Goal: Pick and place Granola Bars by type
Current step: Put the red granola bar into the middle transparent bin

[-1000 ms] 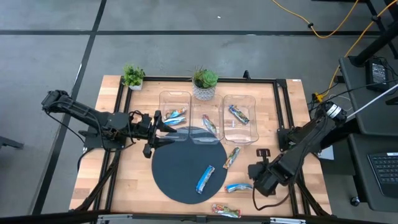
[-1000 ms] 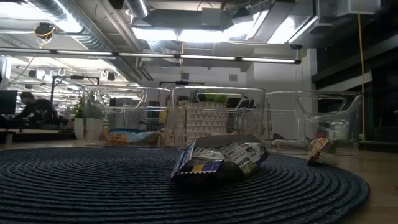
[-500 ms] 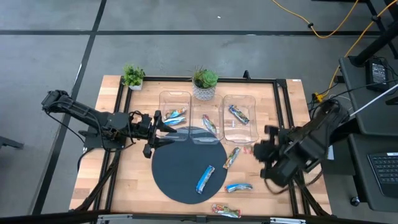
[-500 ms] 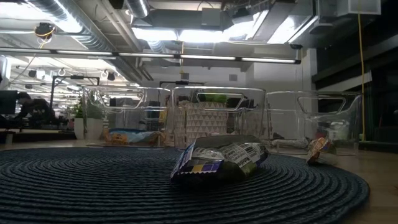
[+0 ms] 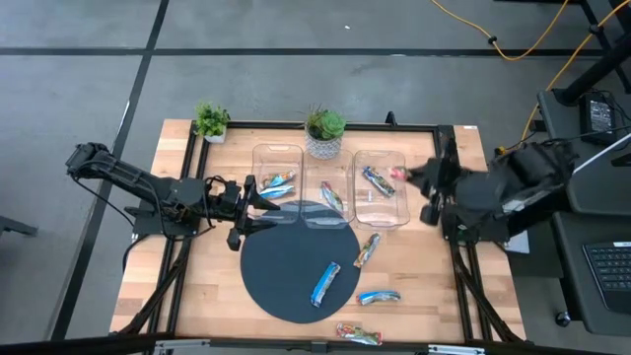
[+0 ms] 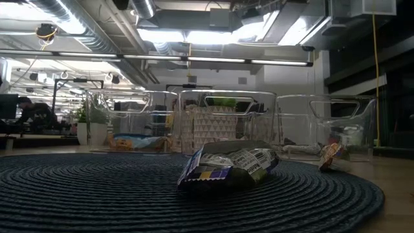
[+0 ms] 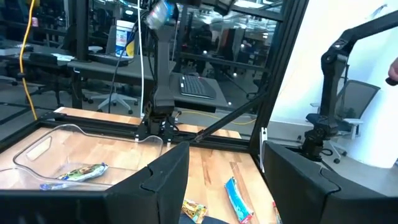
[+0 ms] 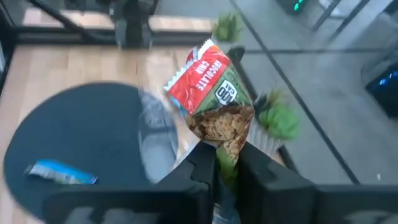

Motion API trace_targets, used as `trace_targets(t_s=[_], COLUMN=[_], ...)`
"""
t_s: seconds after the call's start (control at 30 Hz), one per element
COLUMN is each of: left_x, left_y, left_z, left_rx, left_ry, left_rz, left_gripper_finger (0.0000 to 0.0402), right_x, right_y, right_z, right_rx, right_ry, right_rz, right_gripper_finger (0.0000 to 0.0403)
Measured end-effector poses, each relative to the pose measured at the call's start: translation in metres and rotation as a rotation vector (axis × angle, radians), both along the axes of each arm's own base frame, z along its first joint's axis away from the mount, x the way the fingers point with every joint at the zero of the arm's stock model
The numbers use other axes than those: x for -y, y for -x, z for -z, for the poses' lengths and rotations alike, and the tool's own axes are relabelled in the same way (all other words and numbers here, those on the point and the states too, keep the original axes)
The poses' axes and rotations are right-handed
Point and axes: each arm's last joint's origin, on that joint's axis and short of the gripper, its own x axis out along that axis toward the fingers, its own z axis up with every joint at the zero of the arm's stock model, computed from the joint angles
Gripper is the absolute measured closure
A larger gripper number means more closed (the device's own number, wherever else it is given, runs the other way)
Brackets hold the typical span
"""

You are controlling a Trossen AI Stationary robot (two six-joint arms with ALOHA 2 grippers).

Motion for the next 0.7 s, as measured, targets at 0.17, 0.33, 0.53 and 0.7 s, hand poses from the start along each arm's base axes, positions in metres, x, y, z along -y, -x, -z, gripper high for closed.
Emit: trace_targets(t_s=[0.17,0.33,0.53,0.7], left_x=[0.0,0.0,-0.001,-0.003], left_y=[0.0,0.0,0.0,0.0], left_z=[0.0,0.0,0.0,0.0], left_rx=[-0.001,-0.001,-0.002,-0.002], left_ry=[0.008,0.008,0.01,0.011], left_rz=[0.0,-0.006,-0.049,-0.09], left_gripper_finger=[0.0208,0.0208,0.0208,0.0208], right_x=[0.021,0.039,0.065,0.095], right_y=[-0.004,-0.017,-0.04,-0.071], right_z=[-0.011,-0.015,-0.009,0.005], right_rx=[0.046,0.06,0.003,-0.054], right_ry=[0.006,0.006,0.011,0.01], right_rz=[-0.052,-0.11,-0.184,-0.274], right_gripper_finger=[0.0364,0.0371,0.0357,0.0372])
